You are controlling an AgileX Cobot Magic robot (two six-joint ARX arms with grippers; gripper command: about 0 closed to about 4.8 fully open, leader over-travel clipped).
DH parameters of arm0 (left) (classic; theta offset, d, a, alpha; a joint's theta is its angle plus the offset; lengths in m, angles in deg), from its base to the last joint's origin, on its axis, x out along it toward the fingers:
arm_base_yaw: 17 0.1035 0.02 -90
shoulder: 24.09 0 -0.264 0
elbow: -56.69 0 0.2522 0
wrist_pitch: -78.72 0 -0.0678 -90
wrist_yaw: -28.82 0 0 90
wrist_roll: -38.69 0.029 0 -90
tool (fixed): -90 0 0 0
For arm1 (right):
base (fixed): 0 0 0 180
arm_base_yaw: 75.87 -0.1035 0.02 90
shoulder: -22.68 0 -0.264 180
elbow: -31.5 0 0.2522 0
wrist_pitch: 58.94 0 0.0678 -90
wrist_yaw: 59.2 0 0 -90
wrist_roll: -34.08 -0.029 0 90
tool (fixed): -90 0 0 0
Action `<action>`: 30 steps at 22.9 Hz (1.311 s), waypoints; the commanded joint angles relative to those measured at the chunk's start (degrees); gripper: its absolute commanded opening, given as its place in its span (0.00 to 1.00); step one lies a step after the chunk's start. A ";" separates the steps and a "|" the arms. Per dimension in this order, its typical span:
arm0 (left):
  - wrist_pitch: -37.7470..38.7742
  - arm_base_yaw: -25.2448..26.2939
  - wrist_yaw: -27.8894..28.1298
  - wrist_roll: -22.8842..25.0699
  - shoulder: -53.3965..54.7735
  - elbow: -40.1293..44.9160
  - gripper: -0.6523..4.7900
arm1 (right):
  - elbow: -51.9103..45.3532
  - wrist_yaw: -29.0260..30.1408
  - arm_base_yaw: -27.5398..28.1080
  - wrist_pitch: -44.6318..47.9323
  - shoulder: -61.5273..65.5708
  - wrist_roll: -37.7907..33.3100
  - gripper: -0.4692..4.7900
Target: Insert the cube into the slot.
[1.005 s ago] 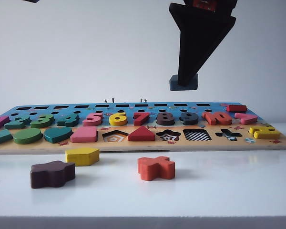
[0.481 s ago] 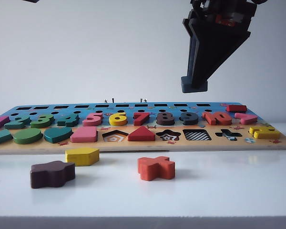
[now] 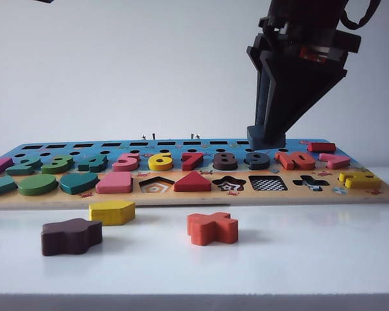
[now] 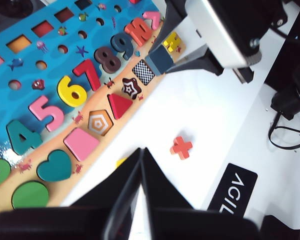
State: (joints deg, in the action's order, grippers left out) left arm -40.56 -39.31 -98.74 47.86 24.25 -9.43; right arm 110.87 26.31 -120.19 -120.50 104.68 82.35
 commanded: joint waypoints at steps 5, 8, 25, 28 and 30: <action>-5.46 0.00 -0.20 0.28 0.00 -0.28 0.15 | -1.40 0.39 0.09 2.82 -0.17 0.28 0.22; -5.70 0.00 -0.63 0.28 0.00 -0.28 0.15 | -1.79 0.39 0.15 3.56 -0.11 0.42 0.21; -5.57 0.00 -1.64 0.28 0.00 -0.26 0.15 | -3.96 0.33 2.01 5.75 1.99 1.92 0.21; -5.57 0.00 -1.64 0.28 0.00 -0.26 0.15 | -4.22 0.35 2.14 6.19 2.10 1.95 0.21; -5.55 0.00 -1.64 0.28 0.00 -0.26 0.15 | -4.22 0.39 2.14 6.51 2.10 1.95 0.21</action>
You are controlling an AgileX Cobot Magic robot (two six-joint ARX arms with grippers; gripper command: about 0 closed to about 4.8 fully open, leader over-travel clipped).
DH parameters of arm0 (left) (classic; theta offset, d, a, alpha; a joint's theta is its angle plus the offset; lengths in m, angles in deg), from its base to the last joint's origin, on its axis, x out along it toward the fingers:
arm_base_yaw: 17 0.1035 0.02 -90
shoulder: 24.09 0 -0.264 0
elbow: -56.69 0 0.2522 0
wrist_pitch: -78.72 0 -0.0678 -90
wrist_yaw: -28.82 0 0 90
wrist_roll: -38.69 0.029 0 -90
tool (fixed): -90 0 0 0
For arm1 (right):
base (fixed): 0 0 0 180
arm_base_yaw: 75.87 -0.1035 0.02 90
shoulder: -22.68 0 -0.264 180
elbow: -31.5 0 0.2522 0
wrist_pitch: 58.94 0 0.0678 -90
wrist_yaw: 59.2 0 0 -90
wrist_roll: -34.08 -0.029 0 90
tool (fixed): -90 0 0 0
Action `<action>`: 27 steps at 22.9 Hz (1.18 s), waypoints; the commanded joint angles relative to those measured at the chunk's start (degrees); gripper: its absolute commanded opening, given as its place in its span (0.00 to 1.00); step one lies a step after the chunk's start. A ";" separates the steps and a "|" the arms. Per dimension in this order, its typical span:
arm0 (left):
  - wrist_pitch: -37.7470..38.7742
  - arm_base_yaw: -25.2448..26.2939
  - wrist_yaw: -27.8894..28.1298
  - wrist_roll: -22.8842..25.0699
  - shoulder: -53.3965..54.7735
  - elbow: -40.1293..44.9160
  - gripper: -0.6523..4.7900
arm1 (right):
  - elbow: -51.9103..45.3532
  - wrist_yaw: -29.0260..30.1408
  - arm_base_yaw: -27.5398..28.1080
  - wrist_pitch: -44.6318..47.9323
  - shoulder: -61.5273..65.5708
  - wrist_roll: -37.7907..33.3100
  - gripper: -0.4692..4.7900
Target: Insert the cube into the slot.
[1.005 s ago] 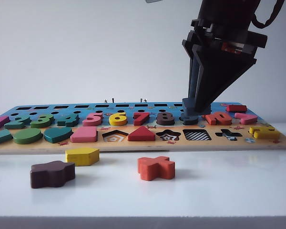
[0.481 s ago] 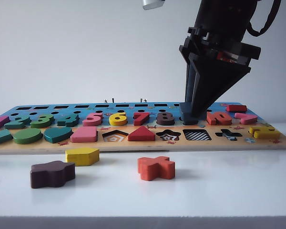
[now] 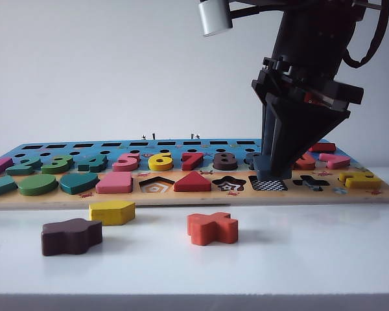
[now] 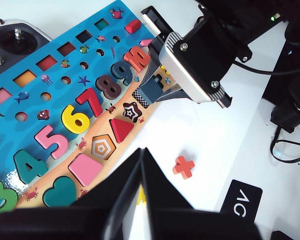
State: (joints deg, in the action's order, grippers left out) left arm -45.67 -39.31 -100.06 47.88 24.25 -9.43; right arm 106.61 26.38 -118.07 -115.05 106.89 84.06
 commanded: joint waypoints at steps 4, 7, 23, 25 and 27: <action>-0.44 0.00 -0.33 0.26 0.00 -0.26 0.15 | 0.02 0.33 0.11 1.55 0.13 0.26 0.21; -0.44 0.00 -0.31 0.26 0.00 -0.26 0.15 | 0.02 0.35 0.13 1.64 0.35 0.72 0.21; -0.39 0.00 -0.33 0.24 0.00 -0.26 0.15 | 0.02 1.38 0.13 1.81 0.85 0.68 0.21; -0.39 0.00 -0.33 0.26 0.00 -0.26 0.15 | 0.02 1.40 0.11 1.79 0.85 0.66 0.21; -0.39 0.00 -0.33 0.24 0.00 -0.26 0.15 | 0.02 1.38 0.11 1.62 0.85 0.63 0.21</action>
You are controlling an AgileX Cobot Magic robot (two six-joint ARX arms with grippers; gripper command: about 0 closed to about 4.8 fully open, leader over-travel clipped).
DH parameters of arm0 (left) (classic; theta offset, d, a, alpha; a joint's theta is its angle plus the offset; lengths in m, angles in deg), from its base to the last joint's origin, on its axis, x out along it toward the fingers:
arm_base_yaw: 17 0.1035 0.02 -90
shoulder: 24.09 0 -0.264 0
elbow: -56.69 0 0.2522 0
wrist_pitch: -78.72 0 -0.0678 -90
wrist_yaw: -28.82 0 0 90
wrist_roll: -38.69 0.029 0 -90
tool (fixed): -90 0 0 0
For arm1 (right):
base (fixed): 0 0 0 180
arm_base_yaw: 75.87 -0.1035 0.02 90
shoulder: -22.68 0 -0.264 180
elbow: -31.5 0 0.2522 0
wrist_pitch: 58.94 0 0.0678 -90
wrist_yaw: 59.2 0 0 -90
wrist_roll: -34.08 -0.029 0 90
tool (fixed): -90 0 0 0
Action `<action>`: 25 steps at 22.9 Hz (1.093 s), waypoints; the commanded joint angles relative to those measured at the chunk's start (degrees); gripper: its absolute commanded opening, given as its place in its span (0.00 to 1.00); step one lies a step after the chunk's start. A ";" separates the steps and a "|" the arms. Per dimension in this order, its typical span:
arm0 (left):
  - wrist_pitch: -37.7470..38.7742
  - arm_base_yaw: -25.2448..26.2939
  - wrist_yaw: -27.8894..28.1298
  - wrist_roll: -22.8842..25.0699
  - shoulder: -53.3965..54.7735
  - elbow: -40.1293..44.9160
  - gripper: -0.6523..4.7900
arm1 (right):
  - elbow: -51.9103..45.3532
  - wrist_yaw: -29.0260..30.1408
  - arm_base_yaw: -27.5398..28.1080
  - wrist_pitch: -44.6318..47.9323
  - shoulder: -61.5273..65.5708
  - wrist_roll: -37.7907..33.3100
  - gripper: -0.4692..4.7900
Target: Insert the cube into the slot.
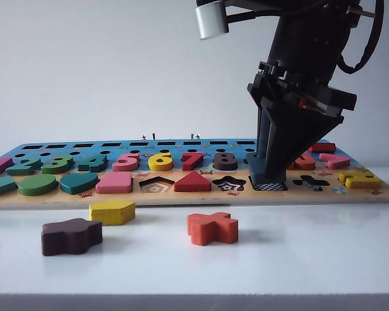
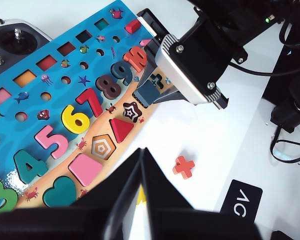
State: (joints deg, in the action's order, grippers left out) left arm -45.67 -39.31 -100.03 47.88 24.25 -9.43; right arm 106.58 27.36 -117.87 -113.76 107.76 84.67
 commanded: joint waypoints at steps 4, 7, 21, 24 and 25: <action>-0.42 0.00 -0.35 0.26 0.00 -0.26 0.15 | 0.04 0.39 -0.09 -0.13 -0.02 0.00 0.21; -0.42 0.00 -0.33 0.26 0.00 -0.26 0.15 | 0.04 0.39 -0.09 -0.13 -0.02 -0.61 0.21; -0.44 0.00 -0.35 0.26 0.00 -0.26 0.15 | 0.00 0.15 -0.09 0.33 0.85 -1.05 0.27; -0.42 0.00 -0.35 0.26 0.00 -0.26 0.15 | 0.00 -1.92 -0.07 1.01 0.85 -1.05 0.28; -0.44 0.00 -0.35 0.26 0.00 -0.26 0.15 | 0.02 -2.54 -0.07 1.29 0.85 -1.05 0.29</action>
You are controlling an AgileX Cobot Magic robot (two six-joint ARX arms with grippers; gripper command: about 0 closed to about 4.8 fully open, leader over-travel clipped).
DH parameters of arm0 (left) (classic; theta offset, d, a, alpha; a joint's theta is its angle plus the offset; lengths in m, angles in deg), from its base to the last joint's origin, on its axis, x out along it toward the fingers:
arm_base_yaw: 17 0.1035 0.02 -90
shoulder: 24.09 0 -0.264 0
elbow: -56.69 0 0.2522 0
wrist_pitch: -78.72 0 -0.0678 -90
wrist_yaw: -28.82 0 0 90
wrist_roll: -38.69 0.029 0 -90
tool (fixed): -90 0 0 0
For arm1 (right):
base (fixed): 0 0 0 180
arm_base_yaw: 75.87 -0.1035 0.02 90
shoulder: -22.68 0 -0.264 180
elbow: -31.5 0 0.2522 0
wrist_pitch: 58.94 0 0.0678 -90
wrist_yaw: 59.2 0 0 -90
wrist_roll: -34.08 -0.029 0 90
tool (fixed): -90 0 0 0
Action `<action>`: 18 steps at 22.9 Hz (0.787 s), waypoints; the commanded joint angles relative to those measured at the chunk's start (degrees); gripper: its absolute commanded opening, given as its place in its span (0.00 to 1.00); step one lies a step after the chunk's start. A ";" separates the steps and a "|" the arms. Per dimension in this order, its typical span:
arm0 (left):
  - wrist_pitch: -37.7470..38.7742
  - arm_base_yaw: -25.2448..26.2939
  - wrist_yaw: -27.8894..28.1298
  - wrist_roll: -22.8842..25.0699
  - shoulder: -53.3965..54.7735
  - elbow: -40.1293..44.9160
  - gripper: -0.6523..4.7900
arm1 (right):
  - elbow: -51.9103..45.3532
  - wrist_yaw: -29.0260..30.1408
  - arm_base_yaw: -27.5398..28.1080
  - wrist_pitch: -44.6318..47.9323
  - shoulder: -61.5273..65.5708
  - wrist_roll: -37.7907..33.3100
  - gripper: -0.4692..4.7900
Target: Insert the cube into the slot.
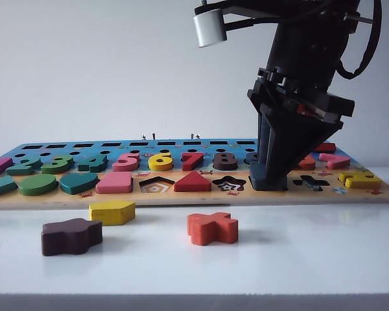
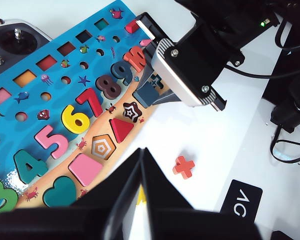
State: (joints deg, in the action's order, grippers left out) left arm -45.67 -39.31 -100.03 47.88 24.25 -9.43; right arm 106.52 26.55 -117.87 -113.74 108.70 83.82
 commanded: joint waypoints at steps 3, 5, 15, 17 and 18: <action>-0.42 0.00 -0.35 0.26 0.00 -0.26 0.15 | 0.09 -2.45 -0.07 1.64 -0.09 -0.20 0.31; -0.42 0.00 -0.35 0.26 0.00 -0.26 0.15 | 0.09 -2.25 -0.07 1.75 -0.09 -0.90 0.33; -0.42 0.00 -0.35 0.26 0.00 -0.26 0.15 | 0.09 -1.46 -0.11 1.09 -0.15 -3.61 0.45; -0.44 0.00 -0.35 0.26 0.00 -0.26 0.15 | 0.09 -1.27 -0.11 0.98 -0.15 -3.76 0.47; -0.44 0.00 -0.35 0.26 0.00 -0.26 0.15 | 0.09 -0.98 -0.11 0.85 -0.20 -3.87 0.47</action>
State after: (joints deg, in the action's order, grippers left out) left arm -45.67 -39.31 -100.06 47.88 24.25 -9.43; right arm 106.52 24.82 -117.81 -113.04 108.70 80.43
